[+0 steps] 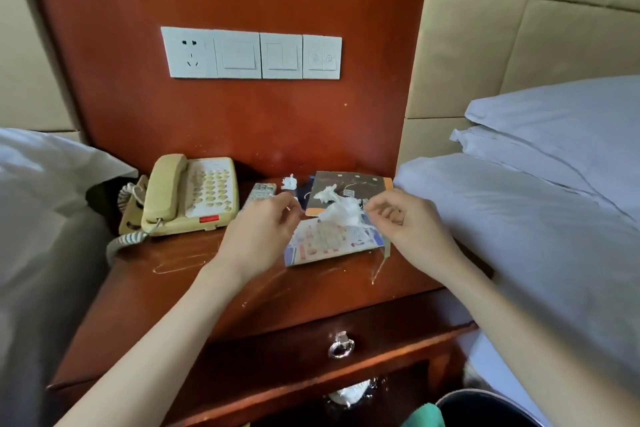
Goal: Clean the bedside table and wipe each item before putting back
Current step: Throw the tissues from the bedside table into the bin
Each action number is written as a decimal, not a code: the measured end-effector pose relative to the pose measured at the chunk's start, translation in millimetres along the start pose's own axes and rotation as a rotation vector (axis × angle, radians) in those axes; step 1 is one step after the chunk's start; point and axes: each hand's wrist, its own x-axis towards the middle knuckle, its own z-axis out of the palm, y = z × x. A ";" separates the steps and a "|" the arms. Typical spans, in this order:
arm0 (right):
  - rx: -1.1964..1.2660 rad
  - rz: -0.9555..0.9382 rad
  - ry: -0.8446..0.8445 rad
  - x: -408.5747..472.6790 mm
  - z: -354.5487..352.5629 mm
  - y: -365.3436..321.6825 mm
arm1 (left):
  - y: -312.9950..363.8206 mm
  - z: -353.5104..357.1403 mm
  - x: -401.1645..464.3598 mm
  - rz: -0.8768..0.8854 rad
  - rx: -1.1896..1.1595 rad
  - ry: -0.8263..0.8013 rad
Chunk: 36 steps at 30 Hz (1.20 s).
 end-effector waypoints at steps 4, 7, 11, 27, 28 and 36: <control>-0.138 -0.038 -0.119 30.0 10.5 9.8 | -18.5 4.0 24.8 -0.028 0.170 -0.061; -0.234 -0.073 -0.189 49.6 18.6 12.8 | -31.7 9.6 43.8 -0.027 0.299 -0.075; -0.349 -0.053 -0.319 67.5 28.4 17.0 | -49.6 24.9 49.5 0.023 0.458 -0.026; -0.525 -0.081 -0.470 78.7 45.1 44.5 | -77.9 37.5 50.4 0.095 0.501 -0.026; -0.521 -0.095 -0.456 78.7 45.5 44.8 | -77.4 37.4 50.3 0.101 0.511 -0.026; -0.595 -0.189 -0.392 79.0 49.2 38.2 | -70.7 38.2 52.2 0.135 0.568 -0.023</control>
